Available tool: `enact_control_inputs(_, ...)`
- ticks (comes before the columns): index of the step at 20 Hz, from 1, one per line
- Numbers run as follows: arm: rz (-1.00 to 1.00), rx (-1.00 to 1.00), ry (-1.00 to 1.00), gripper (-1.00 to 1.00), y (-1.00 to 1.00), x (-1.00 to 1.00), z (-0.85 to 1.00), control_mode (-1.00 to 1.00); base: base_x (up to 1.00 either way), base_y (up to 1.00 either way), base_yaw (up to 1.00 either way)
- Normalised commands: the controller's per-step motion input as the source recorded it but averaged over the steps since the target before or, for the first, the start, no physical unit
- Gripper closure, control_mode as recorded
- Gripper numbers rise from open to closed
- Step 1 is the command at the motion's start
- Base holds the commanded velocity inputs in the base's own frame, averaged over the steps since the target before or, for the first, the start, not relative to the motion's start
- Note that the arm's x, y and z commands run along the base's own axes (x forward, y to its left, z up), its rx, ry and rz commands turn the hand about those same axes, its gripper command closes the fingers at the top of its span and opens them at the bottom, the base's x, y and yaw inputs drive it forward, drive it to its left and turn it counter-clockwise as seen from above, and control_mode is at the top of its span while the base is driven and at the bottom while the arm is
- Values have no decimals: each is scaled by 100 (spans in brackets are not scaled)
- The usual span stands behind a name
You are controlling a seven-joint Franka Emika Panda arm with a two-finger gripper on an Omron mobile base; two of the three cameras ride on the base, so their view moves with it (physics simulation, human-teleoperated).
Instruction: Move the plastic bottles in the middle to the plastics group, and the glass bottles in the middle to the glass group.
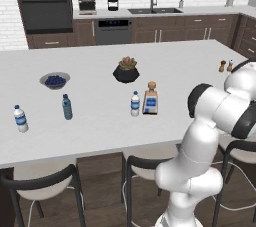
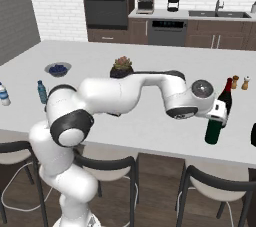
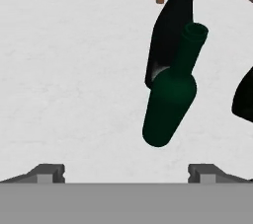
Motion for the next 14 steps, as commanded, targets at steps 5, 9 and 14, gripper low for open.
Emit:
enact_control_inputs(5,7,-1,5,-100,91,0,37,-100,0,0,0)
enact_control_inputs(9,13,-4,17,-100,100,0,25,-100,0,0,0)
enact_control_inputs(14,17,-2,27,-100,100,0,22,-100,0,0,0)
